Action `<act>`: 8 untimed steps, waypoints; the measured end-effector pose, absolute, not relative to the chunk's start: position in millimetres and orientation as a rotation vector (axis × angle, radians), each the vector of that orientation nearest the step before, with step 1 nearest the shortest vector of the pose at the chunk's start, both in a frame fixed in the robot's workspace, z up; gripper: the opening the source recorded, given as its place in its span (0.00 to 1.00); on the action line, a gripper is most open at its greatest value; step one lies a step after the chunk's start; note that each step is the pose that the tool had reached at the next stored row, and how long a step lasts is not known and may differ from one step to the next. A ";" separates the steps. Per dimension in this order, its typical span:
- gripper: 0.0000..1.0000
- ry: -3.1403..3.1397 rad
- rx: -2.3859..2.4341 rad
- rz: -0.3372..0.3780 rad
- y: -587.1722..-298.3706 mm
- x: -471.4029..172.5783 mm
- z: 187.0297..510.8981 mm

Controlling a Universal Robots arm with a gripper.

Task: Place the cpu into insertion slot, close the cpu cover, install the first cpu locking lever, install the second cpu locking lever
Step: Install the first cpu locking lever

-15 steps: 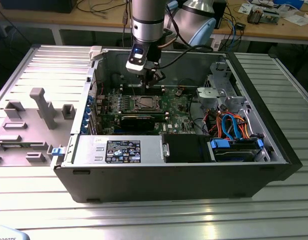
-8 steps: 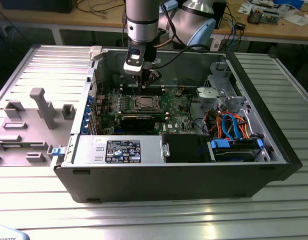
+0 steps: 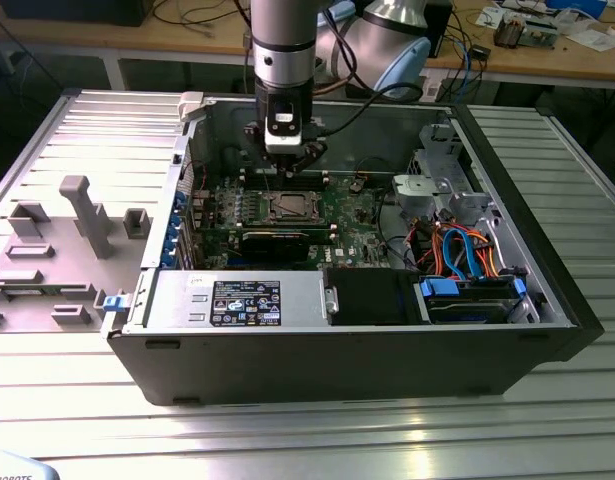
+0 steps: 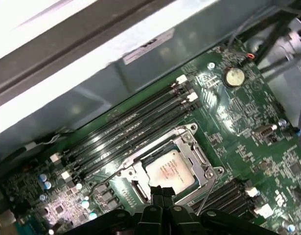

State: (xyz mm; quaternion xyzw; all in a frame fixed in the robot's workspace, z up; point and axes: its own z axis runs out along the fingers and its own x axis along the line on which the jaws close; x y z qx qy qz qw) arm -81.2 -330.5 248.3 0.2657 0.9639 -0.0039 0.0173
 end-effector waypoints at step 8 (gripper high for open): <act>0.11 3.003 0.796 -0.012 -330.5 -91.7 257.8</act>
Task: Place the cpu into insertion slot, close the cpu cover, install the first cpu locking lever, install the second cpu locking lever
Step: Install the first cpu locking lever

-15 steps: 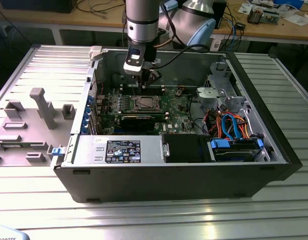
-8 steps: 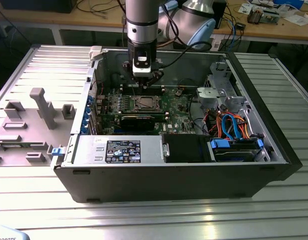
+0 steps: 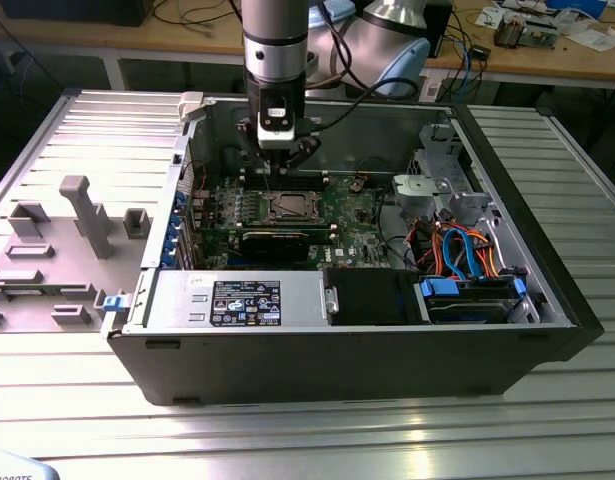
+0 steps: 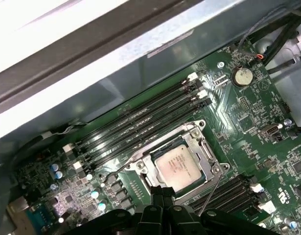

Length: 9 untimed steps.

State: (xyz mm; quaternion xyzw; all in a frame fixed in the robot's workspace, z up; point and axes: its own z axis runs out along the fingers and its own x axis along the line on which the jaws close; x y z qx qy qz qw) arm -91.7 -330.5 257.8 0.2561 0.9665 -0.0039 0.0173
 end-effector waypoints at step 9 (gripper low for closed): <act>0.11 3.043 0.626 -0.009 -330.5 -95.7 264.9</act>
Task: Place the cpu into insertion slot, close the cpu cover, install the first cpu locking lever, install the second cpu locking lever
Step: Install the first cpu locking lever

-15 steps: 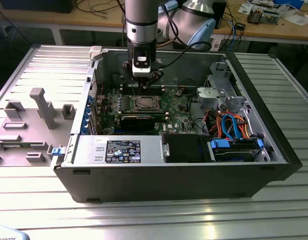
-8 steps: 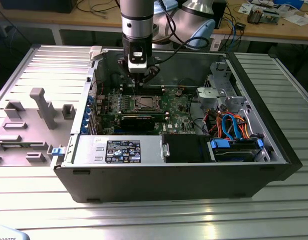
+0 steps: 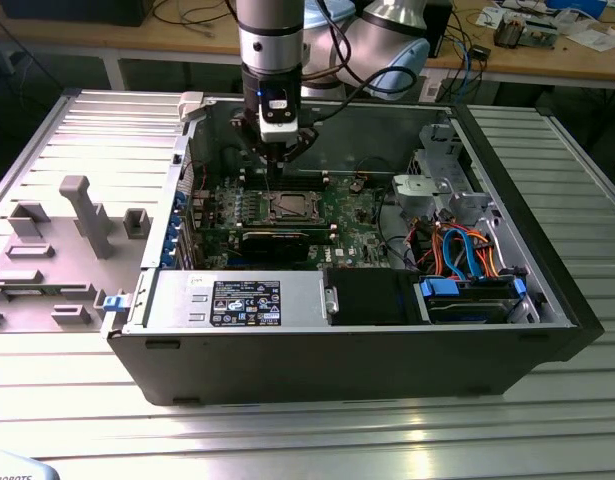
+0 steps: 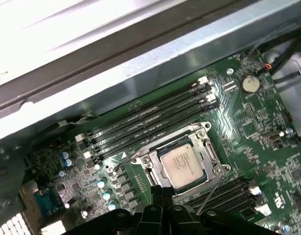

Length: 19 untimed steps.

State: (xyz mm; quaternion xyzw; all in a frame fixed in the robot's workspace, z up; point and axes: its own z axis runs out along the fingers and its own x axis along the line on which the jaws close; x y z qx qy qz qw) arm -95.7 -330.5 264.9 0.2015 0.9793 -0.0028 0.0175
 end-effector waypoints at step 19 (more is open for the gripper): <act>0.11 3.095 0.281 0.010 -330.5 -111.0 263.1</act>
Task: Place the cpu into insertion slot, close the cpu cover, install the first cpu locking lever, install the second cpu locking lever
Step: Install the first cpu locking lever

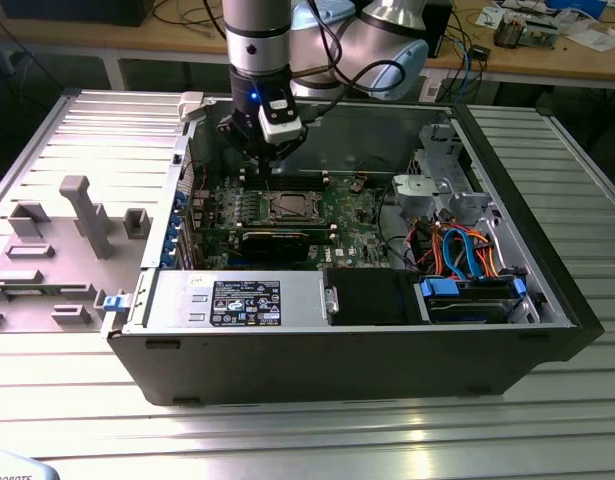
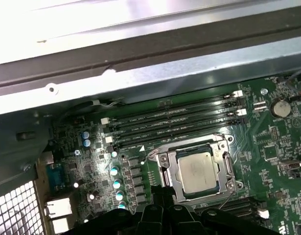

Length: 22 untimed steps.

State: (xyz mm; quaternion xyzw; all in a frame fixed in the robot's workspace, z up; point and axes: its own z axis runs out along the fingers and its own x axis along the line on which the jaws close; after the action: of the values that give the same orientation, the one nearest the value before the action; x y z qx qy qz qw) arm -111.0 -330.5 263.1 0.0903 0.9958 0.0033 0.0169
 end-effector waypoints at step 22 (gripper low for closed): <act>0.11 3.109 0.009 0.019 -330.6 -120.0 262.5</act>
State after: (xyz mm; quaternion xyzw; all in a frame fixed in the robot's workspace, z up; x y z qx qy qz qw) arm -120.0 -330.6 262.5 0.0028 0.9998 0.0062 0.0163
